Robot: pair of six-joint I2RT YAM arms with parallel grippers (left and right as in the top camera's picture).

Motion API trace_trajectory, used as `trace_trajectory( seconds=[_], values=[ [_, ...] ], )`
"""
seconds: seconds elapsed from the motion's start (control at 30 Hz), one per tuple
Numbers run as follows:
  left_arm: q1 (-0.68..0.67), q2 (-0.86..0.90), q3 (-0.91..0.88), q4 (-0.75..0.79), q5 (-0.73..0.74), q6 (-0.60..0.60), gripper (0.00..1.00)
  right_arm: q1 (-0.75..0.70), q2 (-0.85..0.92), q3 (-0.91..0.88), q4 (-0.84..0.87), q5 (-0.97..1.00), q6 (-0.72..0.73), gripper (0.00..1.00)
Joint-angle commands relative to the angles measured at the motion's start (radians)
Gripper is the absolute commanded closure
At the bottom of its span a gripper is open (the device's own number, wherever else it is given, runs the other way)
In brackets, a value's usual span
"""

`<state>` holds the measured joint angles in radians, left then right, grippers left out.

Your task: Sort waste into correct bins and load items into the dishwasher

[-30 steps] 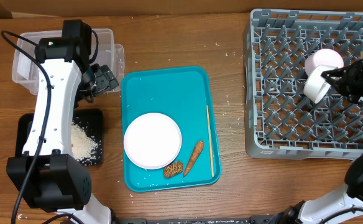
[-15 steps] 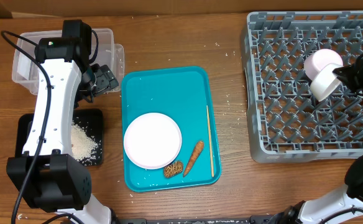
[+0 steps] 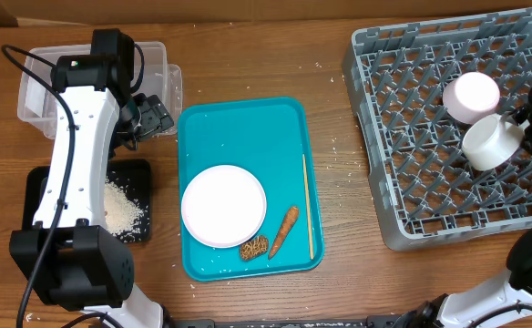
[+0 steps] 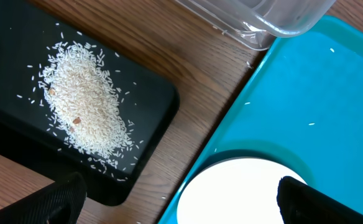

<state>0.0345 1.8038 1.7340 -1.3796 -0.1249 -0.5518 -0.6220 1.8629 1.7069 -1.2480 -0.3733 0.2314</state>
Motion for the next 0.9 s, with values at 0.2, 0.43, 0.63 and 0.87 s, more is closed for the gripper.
trace_trajectory(
  seconds=[0.2,0.43,0.63,0.87],
  values=[
    [-0.002,-0.005,-0.006,0.0,-0.013,-0.017,0.0,-0.003,0.001,0.146,-0.125,0.239,0.097,0.39],
    [-0.002,-0.005,-0.006,0.0,-0.013,-0.017,0.0,0.002,0.0,0.278,-0.224,0.33,0.136,0.39],
    [-0.002,-0.005,-0.006,0.0,-0.013,-0.017,0.0,0.067,0.0,0.253,-0.231,0.324,0.132,0.62],
    [-0.002,-0.005,-0.006,0.0,-0.013,-0.017,0.0,0.157,0.002,0.12,-0.089,0.356,0.133,0.91]
  ],
)
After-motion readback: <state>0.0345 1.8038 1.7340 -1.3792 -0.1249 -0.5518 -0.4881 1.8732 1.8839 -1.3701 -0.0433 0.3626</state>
